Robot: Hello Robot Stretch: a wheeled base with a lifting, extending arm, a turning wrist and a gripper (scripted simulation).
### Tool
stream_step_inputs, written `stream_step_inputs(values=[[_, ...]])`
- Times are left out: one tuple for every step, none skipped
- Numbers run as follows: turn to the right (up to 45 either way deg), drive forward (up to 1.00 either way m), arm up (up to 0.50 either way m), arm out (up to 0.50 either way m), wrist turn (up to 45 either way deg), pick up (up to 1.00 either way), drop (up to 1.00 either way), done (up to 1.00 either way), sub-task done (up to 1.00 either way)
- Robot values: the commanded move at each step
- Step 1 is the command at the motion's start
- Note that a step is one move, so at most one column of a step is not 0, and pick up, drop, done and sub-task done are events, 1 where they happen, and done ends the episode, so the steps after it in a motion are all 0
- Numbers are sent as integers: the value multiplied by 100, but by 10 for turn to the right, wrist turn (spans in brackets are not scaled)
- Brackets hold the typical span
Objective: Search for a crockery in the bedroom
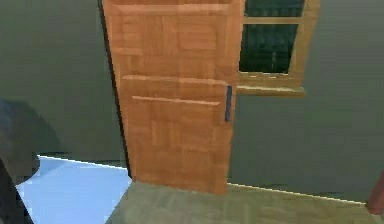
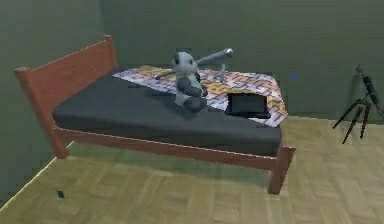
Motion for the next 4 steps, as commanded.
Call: stream_step_inputs(values=[[0, 45, 0, 0, 0, 0, 0, 0, 0], [-270, 0, 0, 0, 0, 0, 0, 0, 0], [0, 75, 0, 0, 0, 0, 0, 0, 0], [-450, 0, 0, 0, 0, 0, 0, 0, 0]])
